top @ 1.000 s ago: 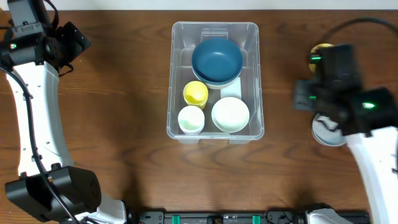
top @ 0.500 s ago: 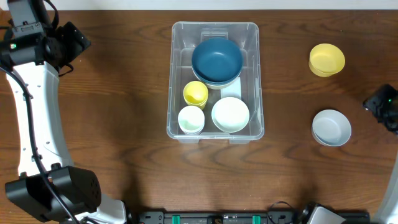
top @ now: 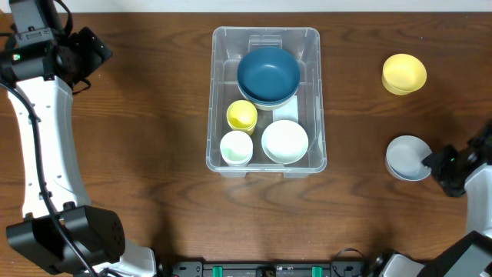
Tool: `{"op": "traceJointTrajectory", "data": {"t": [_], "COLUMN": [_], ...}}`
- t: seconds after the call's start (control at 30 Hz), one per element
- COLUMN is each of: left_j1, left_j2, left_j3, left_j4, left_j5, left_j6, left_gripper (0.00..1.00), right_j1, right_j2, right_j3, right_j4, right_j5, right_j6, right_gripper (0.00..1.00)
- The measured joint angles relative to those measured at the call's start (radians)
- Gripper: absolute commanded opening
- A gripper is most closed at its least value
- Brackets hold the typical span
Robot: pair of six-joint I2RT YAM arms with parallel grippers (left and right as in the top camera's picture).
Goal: Pack container
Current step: 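Move the right gripper to the grey bowl and grasp its rim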
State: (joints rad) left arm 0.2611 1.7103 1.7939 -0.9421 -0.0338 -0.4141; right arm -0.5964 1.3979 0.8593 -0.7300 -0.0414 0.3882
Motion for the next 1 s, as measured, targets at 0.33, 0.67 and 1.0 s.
{"op": "traceJointTrajectory", "data": {"t": [0.33, 0.67, 1.0], "left_j1": [0.000, 0.000, 0.000], "left_j2": [0.000, 0.000, 0.000], "left_j3": [0.000, 0.000, 0.000], "left_j4": [0.000, 0.000, 0.000], "left_j5": [0.000, 0.000, 0.000], "left_j6": [0.000, 0.000, 0.000], "left_gripper": [0.98, 0.98, 0.98], "right_j1": [0.000, 0.000, 0.000], "right_j2": [0.000, 0.000, 0.068], "right_j3": [-0.111, -0.154, -0.174], "right_j4": [0.177, 0.220, 0.275], "right_j5": [-0.034, -0.038, -0.050], "right_j6": [0.007, 0.021, 0.022], "right_gripper": [0.48, 0.41, 0.40]}}
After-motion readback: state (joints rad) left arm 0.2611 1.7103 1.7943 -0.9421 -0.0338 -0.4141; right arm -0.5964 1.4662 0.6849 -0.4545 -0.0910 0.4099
